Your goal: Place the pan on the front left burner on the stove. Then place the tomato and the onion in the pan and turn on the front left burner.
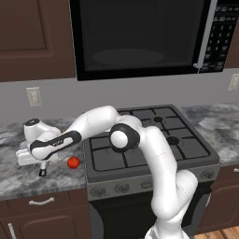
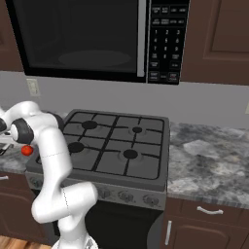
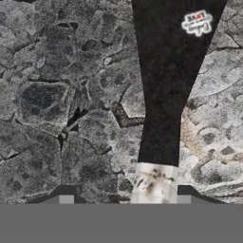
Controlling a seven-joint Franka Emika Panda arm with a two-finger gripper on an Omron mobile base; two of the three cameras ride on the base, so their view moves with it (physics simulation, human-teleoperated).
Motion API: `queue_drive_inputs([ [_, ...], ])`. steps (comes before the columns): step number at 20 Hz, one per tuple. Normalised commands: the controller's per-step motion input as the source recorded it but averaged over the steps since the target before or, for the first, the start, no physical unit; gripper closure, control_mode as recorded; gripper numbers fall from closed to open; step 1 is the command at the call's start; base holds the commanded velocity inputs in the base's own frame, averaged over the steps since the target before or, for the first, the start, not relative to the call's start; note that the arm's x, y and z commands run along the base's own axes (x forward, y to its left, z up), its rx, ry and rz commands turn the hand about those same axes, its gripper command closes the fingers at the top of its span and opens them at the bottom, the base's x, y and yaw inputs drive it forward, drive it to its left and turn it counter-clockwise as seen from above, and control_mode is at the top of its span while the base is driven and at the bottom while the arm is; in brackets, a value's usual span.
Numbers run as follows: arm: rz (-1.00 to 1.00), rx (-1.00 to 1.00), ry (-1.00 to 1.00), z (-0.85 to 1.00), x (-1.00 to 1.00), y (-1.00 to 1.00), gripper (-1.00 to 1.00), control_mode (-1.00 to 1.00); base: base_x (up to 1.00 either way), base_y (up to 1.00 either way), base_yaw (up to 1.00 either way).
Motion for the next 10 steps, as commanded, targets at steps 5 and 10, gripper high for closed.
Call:
queue_drive_inputs([
  [5,0.0,0.0,0.0,-0.03,0.0,0.0,1.0,-1.0,0.0,0.0,0.0],
  [10,0.0,0.0,-0.01,0.04,-0.04,0.0,1.0,-1.0,0.0,0.0,0.0],
])
